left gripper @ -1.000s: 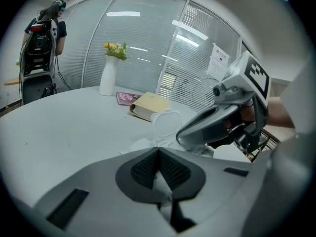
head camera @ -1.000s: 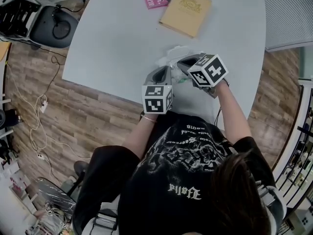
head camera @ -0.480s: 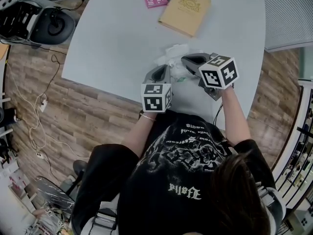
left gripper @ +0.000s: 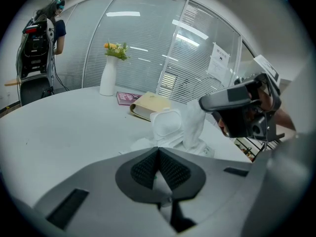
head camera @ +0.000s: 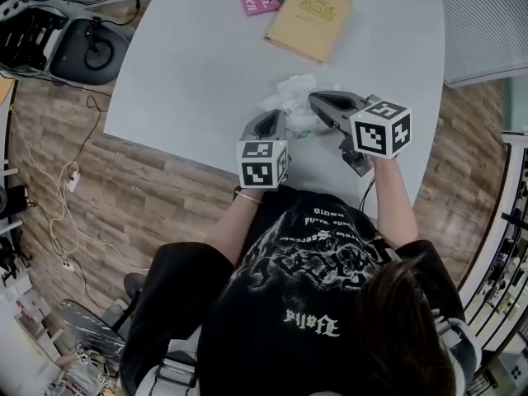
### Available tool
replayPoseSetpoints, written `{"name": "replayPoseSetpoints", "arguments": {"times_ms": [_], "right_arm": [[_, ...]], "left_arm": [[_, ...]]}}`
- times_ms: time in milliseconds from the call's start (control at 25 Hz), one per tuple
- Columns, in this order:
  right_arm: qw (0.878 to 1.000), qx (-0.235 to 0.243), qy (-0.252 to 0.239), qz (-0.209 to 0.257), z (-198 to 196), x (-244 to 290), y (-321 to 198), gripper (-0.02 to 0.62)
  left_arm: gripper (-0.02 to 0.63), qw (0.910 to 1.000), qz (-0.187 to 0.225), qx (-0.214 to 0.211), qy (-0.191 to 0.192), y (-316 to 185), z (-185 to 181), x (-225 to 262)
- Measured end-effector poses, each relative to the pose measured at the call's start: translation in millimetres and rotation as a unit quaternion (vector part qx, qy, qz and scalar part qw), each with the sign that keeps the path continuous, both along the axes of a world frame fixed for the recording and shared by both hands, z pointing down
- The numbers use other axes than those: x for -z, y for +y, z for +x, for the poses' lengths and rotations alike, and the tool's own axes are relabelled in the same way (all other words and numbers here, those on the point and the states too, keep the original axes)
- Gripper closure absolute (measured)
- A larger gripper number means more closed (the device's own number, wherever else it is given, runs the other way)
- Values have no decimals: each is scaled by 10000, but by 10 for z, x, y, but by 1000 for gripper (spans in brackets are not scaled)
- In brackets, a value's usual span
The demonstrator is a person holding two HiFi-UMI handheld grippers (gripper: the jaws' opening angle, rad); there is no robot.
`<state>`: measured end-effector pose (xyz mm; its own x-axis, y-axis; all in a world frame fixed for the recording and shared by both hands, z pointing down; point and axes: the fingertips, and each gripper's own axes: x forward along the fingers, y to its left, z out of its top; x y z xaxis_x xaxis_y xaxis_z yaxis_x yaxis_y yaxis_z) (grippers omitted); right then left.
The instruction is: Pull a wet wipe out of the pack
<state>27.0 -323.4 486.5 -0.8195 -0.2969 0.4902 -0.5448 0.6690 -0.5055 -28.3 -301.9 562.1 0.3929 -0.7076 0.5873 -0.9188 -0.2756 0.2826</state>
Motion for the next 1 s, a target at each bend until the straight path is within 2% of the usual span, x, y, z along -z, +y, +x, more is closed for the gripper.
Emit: {"name": "replayPoseSetpoints", "arguments": {"times_ms": [160,560,800,1000], "right_arm": [[9999,-71,-90,82,25,66,-22,596],[9937,-533,-814,554,142,683,-10,595],[9839,-929,-1165,983,336,1014,-38,595],[9690,-1589,-1074,1560,655,1226,21,595]], "left_arm": [[600,10000,-12,9,1,-27,7,-19],[600,10000,12,16,14,53,-23,32],[600,10000,14,37,4,38,-22,7],[598,9999,-61,96,103,50,-17,13]]}}
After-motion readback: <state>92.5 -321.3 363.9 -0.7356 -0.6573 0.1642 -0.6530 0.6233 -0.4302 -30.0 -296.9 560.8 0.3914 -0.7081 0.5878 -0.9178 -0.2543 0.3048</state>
